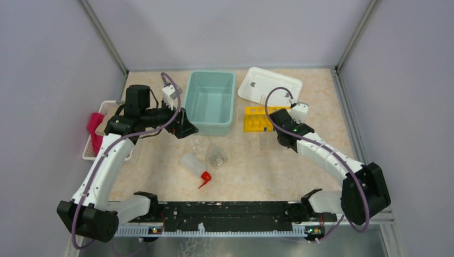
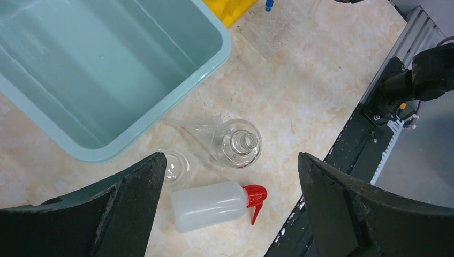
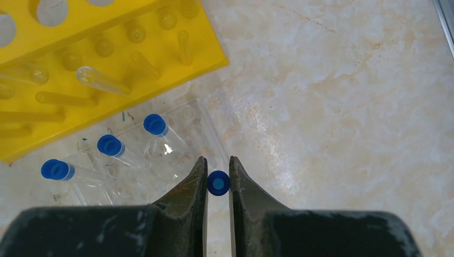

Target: Organize the chemistry lab equipment

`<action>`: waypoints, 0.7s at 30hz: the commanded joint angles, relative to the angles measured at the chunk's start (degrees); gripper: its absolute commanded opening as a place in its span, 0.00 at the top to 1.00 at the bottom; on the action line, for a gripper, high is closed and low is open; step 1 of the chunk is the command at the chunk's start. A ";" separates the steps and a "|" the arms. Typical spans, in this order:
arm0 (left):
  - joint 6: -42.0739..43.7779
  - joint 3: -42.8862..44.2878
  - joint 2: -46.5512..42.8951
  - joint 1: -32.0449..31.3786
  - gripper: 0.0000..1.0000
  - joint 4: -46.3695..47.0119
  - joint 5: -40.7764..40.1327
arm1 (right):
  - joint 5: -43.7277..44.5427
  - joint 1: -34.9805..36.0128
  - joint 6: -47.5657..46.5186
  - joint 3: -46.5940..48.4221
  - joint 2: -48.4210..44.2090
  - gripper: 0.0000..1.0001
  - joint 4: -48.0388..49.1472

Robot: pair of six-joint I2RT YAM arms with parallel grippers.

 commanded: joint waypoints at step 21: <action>1.09 1.95 -0.11 0.11 0.01 -0.41 0.79 | 1.61 -0.50 1.21 -1.25 3.68 1.00 5.47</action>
